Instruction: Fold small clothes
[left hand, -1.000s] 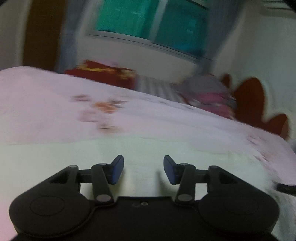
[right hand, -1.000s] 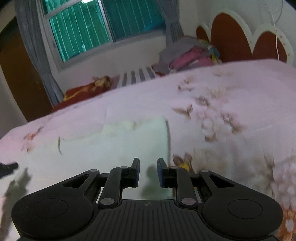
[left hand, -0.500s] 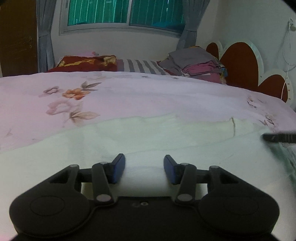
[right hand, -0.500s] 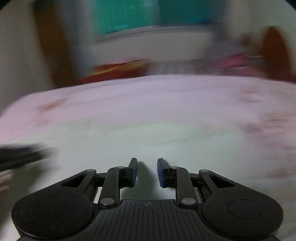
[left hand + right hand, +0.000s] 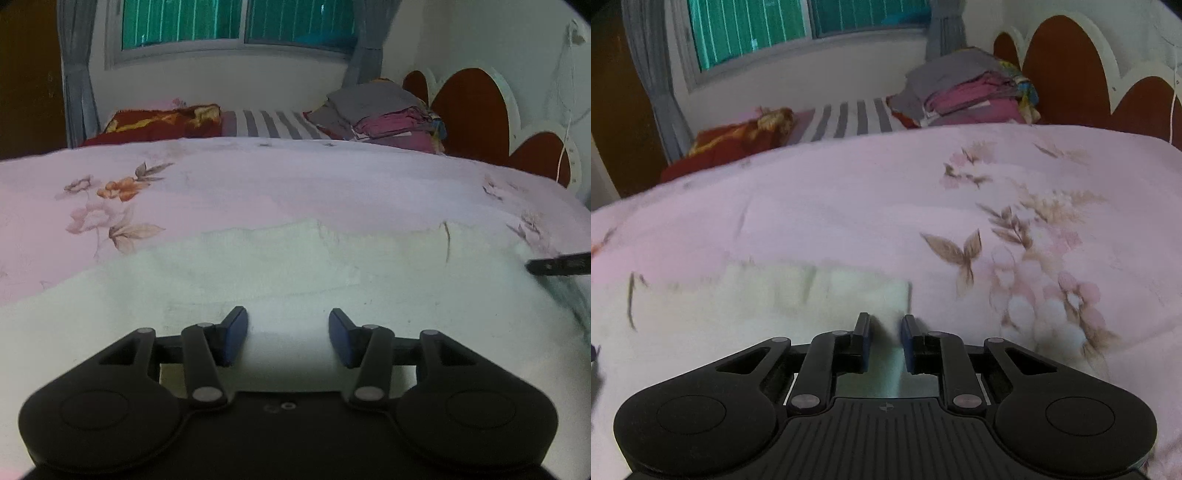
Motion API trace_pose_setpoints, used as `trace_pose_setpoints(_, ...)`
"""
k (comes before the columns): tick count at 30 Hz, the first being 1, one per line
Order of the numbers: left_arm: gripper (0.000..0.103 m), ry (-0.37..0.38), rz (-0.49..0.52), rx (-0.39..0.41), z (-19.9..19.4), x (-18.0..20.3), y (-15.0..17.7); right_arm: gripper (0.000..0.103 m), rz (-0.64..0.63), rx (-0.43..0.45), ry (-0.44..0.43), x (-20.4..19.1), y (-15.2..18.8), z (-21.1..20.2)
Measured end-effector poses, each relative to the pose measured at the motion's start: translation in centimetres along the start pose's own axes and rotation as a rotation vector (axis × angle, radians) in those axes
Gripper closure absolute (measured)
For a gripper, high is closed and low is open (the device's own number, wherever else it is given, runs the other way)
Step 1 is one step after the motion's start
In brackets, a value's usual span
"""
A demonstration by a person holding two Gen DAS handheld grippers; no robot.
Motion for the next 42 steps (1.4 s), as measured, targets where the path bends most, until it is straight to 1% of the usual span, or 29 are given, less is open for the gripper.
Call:
trace_pose_setpoints(3,0.055,-0.018,-0.009,-0.001,-1.3,-0.6,0.8,0.085,-0.029,-0.02,0.016,0.1,2.6,-2.2)
trace_pose_setpoints(4,0.053,-0.024,-0.006,0.004,-1.9,-0.7,1.1,0.085,-0.041,-0.021,0.019,0.0,3.5,-2.9)
trace_pose_setpoints(7,0.049,-0.009,0.016,0.034,-3.6,-0.1,1.9,0.085,-0.044,-0.028,0.023,-0.2,5.8,-5.3)
trace_pose_setpoints(8,0.047,-0.001,0.021,0.039,-3.8,0.1,2.2,0.085,-0.033,-0.01,0.028,-0.2,6.1,-6.1)
trace_pose_setpoints(10,0.047,-0.002,0.016,0.015,-3.5,0.0,2.8,0.085,-0.003,0.02,-0.006,-0.6,6.4,-7.5)
trace_pose_setpoints(12,0.047,0.003,-0.01,0.011,-3.2,-0.4,2.9,0.085,-0.017,0.035,-0.035,-1.4,6.6,-7.7)
trace_pose_setpoints(14,0.047,0.002,-0.029,0.007,-3.5,-0.7,2.6,0.085,-0.035,-0.023,-0.005,-1.5,7.3,-6.3)
trace_pose_setpoints(16,0.047,-0.001,-0.025,0.004,-3.5,-1.0,2.6,0.085,0.015,-0.028,-0.023,-0.8,7.3,-6.2)
trace_pose_setpoints(18,0.047,0.008,-0.025,0.002,-3.3,-1.3,2.8,0.085,0.003,0.013,0.007,-1.2,6.6,-7.3)
trace_pose_setpoints(19,0.047,0.012,-0.029,0.004,-3.3,-1.4,3.0,0.085,-0.012,0.043,0.006,-1.5,6.3,-7.7)
trace_pose_setpoints(20,0.047,0.016,-0.033,0.005,-3.4,-1.5,3.0,0.085,-0.015,0.053,-0.01,-1.7,6.4,-7.7)
trace_pose_setpoints(22,0.047,0.015,-0.044,0.004,-3.5,-1.6,3.0,0.085,-0.013,-0.034,0.029,-1.4,7.2,-6.0)
trace_pose_setpoints(24,0.047,0.022,-0.053,0.001,-3.6,-1.7,3.1,0.085,0.019,-0.033,0.017,-1.1,7.2,-6.1)
trace_pose_setpoints(26,0.046,0.029,-0.049,0.003,-3.6,-1.8,3.3,0.085,0.006,0.017,0.037,-1.4,6.9,-7.4)
trace_pose_setpoints(27,0.046,0.032,-0.046,0.002,-3.7,-1.9,3.4,0.085,-0.01,0.036,0.029,-1.7,6.9,-7.7)
trace_pose_setpoints(28,0.044,0.034,-0.045,-0.002,-3.8,-1.8,3.3,0.085,-0.022,-0.001,0.036,-1.8,7.4,-7.2)
trace_pose_setpoints(29,0.034,0.039,-0.044,-0.004,-4.1,-1.8,3.2,0.085,-0.016,-0.041,0.037,-1.6,7.9,-6.5)
trace_pose_setpoints(30,0.025,0.028,-0.038,0.001,-4.6,-1.9,3.3,0.085,-0.006,-0.037,0.034,-1.5,7.8,-6.7)
trace_pose_setpoints(31,0.005,-0.023,-0.029,0.021,-5.3,-2.3,3.3,0.085,0.005,-0.036,0.037,-1.6,7.5,-7.1)
trace_pose_setpoints(32,0.002,-0.071,-0.018,0.054,-6.3,-2.8,3.6,0.085,0.011,-0.02,0.03,-1.8,7.2,-7.7)
trace_pose_setpoints(33,0.004,-0.087,-0.011,0.077,-7.3,-3.4,4.0,0.085,0.007,0.005,0.019,-2.2,7.0,-8.4)
trace_pose_setpoints(34,0.006,-0.093,-0.028,0.078,-8.1,-4.4,4.4,0.082,-0.005,0.024,0.008,-2.7,7.0,-9.1)
trace_pose_setpoints(35,0.009,-0.108,-0.058,0.076,-8.8,-5.6,4.9,0.053,-0.012,0.028,0.0,-3.1,7.2,-9.5)
trace_pose_setpoints(36,0.011,-0.135,-0.103,0.074,-9.6,-7.3,5.6,0.029,-0.011,0.04,-0.005,-3.6,7.4,-10.0)
trace_pose_setpoints(38,0.027,-0.188,-0.225,0.078,-11.5,-11.6,7.3,0.029,-0.02,0.075,-0.038,-4.6,8.0,-10.7)
trace_pose_setpoints(39,0.031,-0.214,-0.318,0.081,-12.7,-14.4,8.5,0.03,-0.018,0.077,-0.045,-5.0,8.1,-10.8)
trace_pose_setpoints(40,0.039,-0.231,-0.395,0.084,-13.5,-16.6,9.6,0.032,-0.013,0.078,-0.059,-5.4,8.4,-11.0)
trace_pose_setpoints(41,0.049,-0.248,-0.466,0.085,-14.4,-18.9,10.7,0.044,-0.007,0.077,-0.074,-5.7,8.6,-11.0)
trace_pose_setpoints(42,0.052,-0.273,-0.533,0.083,-15.3,-21.1,11.7,0.052,0.0,0.067,-0.082,-5.9,8.8,-10.9)
Point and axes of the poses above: each gripper's, at about its wrist camera, not at the fingertips, and z roughly the way its jaws point, x to its right, y to its underside, the point moved 6 cm from there along z, roughly the way its jaws point, and after that the axes turned 3 degrees about -x, right-handed, at the moved point
